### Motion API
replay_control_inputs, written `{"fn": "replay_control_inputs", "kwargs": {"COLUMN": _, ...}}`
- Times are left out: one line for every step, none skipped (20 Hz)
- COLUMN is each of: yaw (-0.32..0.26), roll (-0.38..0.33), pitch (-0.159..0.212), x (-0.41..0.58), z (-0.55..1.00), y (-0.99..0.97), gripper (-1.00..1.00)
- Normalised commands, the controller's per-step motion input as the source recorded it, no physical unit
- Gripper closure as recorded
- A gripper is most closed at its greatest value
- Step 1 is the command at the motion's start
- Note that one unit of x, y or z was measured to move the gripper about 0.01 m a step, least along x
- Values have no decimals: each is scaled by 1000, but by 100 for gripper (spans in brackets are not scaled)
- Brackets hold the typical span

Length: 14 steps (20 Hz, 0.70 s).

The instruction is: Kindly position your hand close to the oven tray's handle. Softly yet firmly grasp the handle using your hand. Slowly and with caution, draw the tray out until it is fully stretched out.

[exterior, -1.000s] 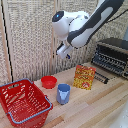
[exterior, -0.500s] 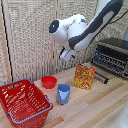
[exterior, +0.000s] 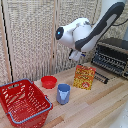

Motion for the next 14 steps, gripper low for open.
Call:
{"fn": "replay_control_inputs", "kwargs": {"yaw": 0, "roll": -12, "pitch": -78, "x": 0, "z": -14, "y": -600, "gripper": -100}}
{"fn": "replay_control_inputs", "kwargs": {"yaw": 0, "roll": 0, "pitch": -80, "x": 31, "z": 0, "y": -560, "gripper": -100}}
{"fn": "replay_control_inputs", "kwargs": {"yaw": 0, "roll": 0, "pitch": -72, "x": 80, "z": 0, "y": -580, "gripper": -100}}
{"fn": "replay_control_inputs", "kwargs": {"yaw": 0, "roll": 4, "pitch": -59, "x": 100, "z": 0, "y": -577, "gripper": -100}}
{"fn": "replay_control_inputs", "kwargs": {"yaw": -12, "roll": 33, "pitch": -41, "x": 146, "z": 0, "y": -611, "gripper": -100}}
{"fn": "replay_control_inputs", "kwargs": {"yaw": -11, "roll": 55, "pitch": -27, "x": 146, "z": 0, "y": -600, "gripper": -100}}
{"fn": "replay_control_inputs", "kwargs": {"yaw": -10, "roll": 61, "pitch": -12, "x": 160, "z": -34, "y": -620, "gripper": -100}}
{"fn": "replay_control_inputs", "kwargs": {"yaw": -5, "roll": 90, "pitch": -9, "x": 137, "z": -69, "y": -651, "gripper": -100}}
{"fn": "replay_control_inputs", "kwargs": {"yaw": 0, "roll": 146, "pitch": -17, "x": 54, "z": -149, "y": -751, "gripper": -100}}
{"fn": "replay_control_inputs", "kwargs": {"yaw": 0, "roll": 165, "pitch": -32, "x": 0, "z": -117, "y": -763, "gripper": -100}}
{"fn": "replay_control_inputs", "kwargs": {"yaw": 0, "roll": 209, "pitch": -21, "x": 0, "z": -149, "y": -726, "gripper": -100}}
{"fn": "replay_control_inputs", "kwargs": {"yaw": 0, "roll": 218, "pitch": -25, "x": 0, "z": -117, "y": -757, "gripper": -100}}
{"fn": "replay_control_inputs", "kwargs": {"yaw": 0, "roll": 214, "pitch": -14, "x": 34, "z": -106, "y": -729, "gripper": -100}}
{"fn": "replay_control_inputs", "kwargs": {"yaw": 0, "roll": 216, "pitch": -14, "x": 46, "z": -109, "y": -771, "gripper": -100}}
